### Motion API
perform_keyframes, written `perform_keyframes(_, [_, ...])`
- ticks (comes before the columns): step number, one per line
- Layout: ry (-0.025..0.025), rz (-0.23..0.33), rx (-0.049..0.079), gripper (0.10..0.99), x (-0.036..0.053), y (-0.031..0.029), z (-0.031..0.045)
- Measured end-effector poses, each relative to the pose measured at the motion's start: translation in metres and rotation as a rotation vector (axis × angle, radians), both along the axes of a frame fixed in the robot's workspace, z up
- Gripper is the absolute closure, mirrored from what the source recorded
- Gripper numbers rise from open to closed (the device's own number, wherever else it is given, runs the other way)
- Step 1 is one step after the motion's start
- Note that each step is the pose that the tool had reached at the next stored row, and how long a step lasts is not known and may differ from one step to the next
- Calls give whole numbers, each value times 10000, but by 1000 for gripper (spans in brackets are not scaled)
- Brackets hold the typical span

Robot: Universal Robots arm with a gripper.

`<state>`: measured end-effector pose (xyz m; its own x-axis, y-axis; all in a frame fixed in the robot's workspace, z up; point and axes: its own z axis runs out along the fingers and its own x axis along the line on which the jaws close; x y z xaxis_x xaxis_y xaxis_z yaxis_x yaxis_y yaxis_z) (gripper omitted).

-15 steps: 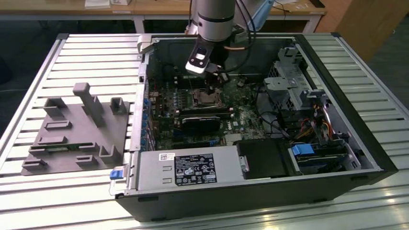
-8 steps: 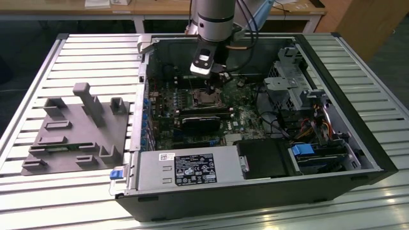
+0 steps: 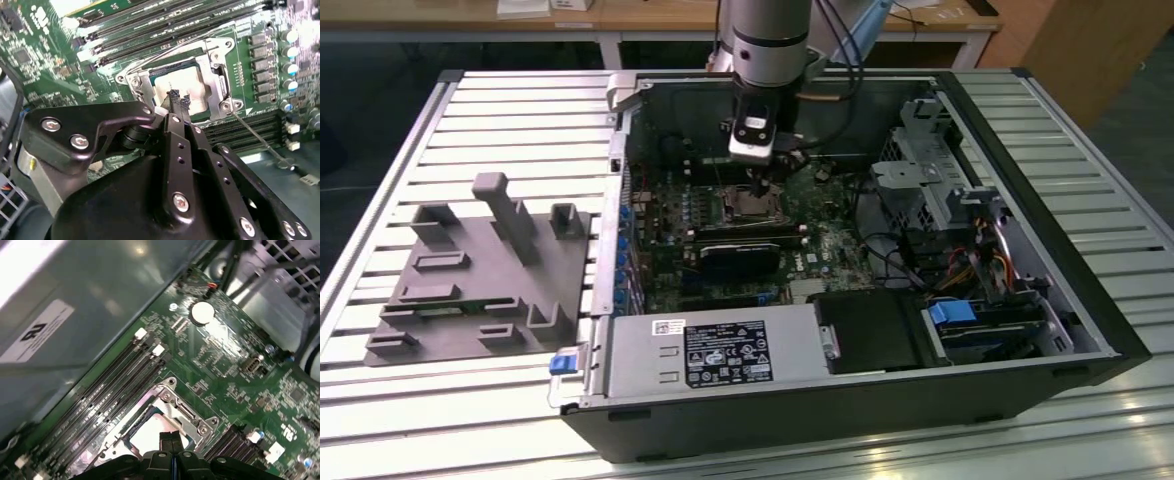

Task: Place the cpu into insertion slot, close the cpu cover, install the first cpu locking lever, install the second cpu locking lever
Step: 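Close the cpu cover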

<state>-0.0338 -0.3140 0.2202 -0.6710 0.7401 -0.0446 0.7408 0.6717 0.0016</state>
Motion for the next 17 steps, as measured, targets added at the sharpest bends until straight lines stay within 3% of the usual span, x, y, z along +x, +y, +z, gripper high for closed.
perform_keyframes(17, [0, 2982, -1, 984, 0, 0, 0])
